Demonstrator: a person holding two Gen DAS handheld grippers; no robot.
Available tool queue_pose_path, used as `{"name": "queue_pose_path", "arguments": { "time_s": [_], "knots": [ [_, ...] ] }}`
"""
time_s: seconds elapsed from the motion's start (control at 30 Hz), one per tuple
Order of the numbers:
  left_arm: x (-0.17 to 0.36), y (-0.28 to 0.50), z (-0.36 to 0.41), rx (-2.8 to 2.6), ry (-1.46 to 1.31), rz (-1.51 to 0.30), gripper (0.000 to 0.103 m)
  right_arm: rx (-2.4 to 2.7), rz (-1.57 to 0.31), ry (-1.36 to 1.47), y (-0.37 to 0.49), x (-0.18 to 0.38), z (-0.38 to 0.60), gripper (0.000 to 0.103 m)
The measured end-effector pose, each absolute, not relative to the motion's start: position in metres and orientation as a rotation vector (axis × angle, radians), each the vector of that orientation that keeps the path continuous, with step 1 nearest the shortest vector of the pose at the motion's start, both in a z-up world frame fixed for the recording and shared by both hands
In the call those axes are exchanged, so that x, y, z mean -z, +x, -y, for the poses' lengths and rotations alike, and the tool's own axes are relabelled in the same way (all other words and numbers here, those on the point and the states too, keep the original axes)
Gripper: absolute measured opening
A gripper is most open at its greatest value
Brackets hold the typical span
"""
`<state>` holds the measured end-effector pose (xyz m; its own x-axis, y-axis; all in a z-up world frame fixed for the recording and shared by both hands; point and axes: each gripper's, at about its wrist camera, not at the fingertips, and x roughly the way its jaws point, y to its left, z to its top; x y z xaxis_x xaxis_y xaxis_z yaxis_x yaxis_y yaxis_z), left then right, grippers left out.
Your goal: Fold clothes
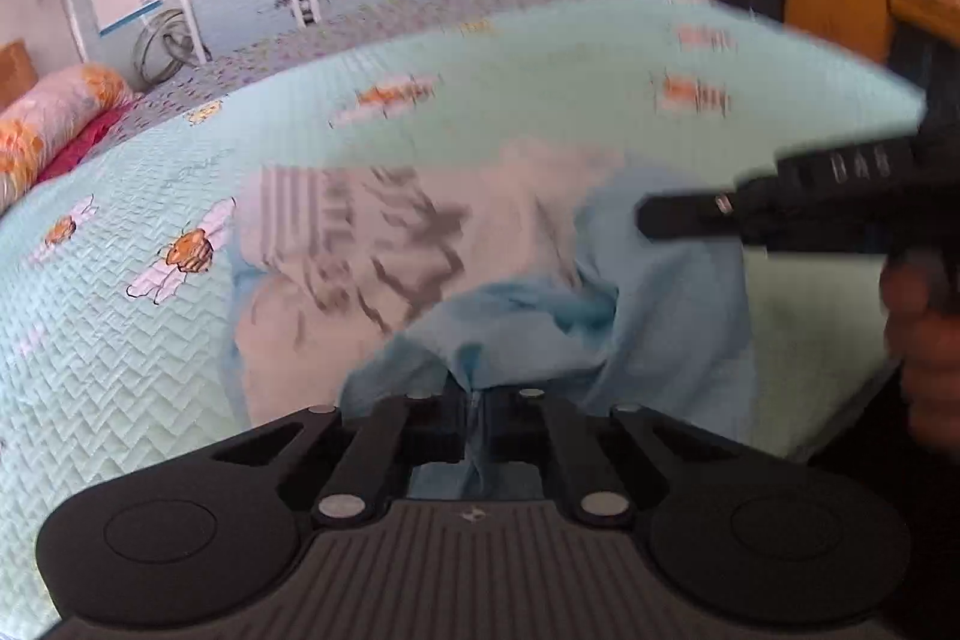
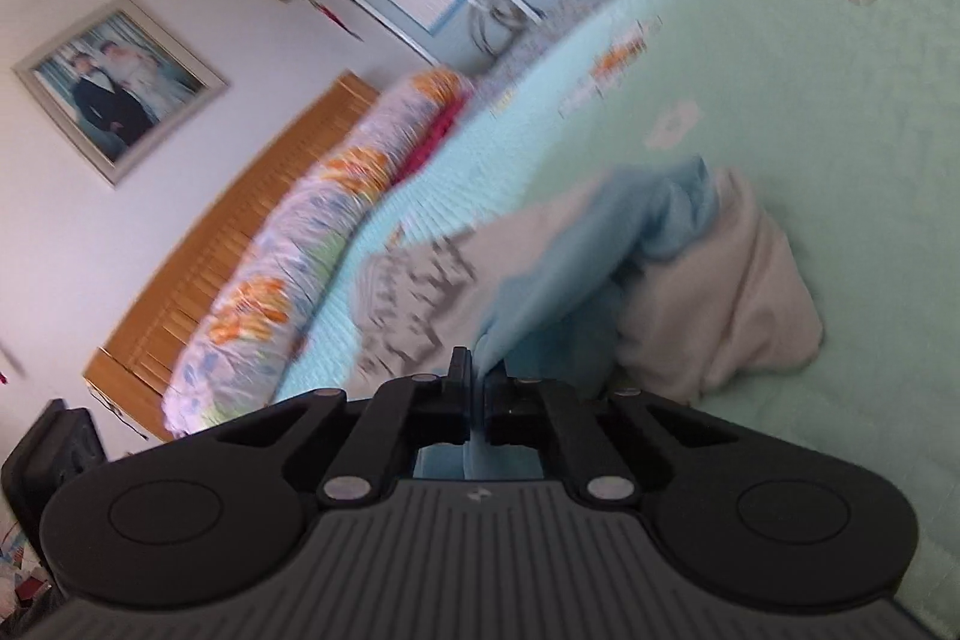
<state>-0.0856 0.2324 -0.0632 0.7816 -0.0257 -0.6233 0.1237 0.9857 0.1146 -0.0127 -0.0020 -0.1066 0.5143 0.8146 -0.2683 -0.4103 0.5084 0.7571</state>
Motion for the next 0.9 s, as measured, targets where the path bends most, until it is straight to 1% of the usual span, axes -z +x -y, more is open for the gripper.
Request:
{"name": "queue_pose_path", "arguments": {
  "time_s": [0.07,0.17,0.3,0.47,0.7,0.9],
  "knots": [
    [0.039,-0.09,-0.237,0.07,0.137,-0.604,0.005,-0.817,-0.607,0.704,-0.015,0.087,0.01,0.002],
    [-0.016,-0.101,-0.237,0.07,0.133,-0.457,0.004,-0.837,-0.491,0.721,-0.019,0.045,0.02,0.002],
    [-0.097,-0.118,-0.232,0.076,0.116,-0.248,0.004,-0.892,-0.273,0.701,-0.033,-0.037,0.037,0.002],
    [-0.174,-0.137,-0.221,0.095,0.128,-0.09,0.005,-0.921,-0.076,0.624,-0.051,-0.123,0.052,0.002],
    [-0.233,-0.179,-0.2,0.104,0.184,0.077,0.005,-0.916,0.097,0.551,-0.08,-0.192,0.067,0.002],
    [-0.272,-0.191,-0.196,0.078,0.215,0.187,0.005,-0.934,0.231,0.5,-0.1,-0.244,0.073,0.002]
  ]
}}
